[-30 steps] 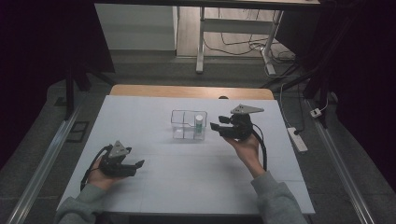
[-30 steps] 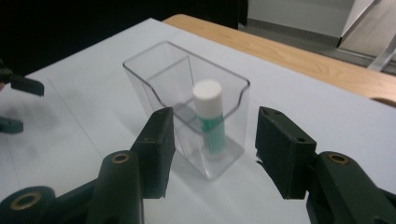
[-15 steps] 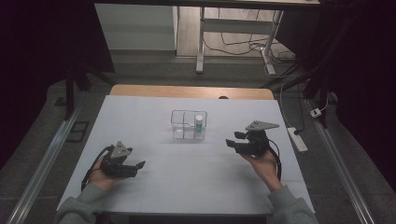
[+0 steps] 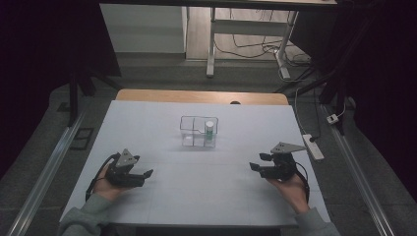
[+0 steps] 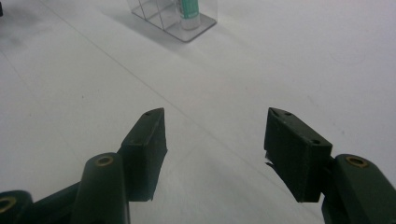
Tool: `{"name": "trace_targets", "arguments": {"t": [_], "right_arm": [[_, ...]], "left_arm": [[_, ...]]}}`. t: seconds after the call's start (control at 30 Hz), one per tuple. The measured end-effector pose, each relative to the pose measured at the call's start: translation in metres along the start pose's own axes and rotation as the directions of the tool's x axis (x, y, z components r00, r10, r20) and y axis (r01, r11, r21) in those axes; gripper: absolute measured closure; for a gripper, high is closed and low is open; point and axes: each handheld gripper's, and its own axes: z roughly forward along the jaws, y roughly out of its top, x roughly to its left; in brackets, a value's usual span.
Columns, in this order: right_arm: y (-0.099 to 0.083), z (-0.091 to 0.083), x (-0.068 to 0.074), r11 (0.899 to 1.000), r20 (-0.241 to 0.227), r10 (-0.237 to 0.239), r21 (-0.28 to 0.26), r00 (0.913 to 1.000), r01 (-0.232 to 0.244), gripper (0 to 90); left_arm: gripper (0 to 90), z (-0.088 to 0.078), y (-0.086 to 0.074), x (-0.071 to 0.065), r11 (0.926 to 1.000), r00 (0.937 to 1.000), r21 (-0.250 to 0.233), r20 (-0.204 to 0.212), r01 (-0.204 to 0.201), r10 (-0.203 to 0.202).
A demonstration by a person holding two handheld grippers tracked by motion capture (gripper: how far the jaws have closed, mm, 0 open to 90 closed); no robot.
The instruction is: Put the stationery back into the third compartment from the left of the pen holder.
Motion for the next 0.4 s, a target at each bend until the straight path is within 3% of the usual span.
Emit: {"name": "trace_targets", "arguments": {"t": [0.4], "right_arm": [[-0.014, -0.006, -0.004, 1.0, -0.007, 0.005, 0.003, 1.0, -0.005, 36.8]], "left_arm": [[25.3, 0.0, 0.0, 0.0, 1.0, 1.0, -0.002, 0.0, -0.001, 0.001]]}}
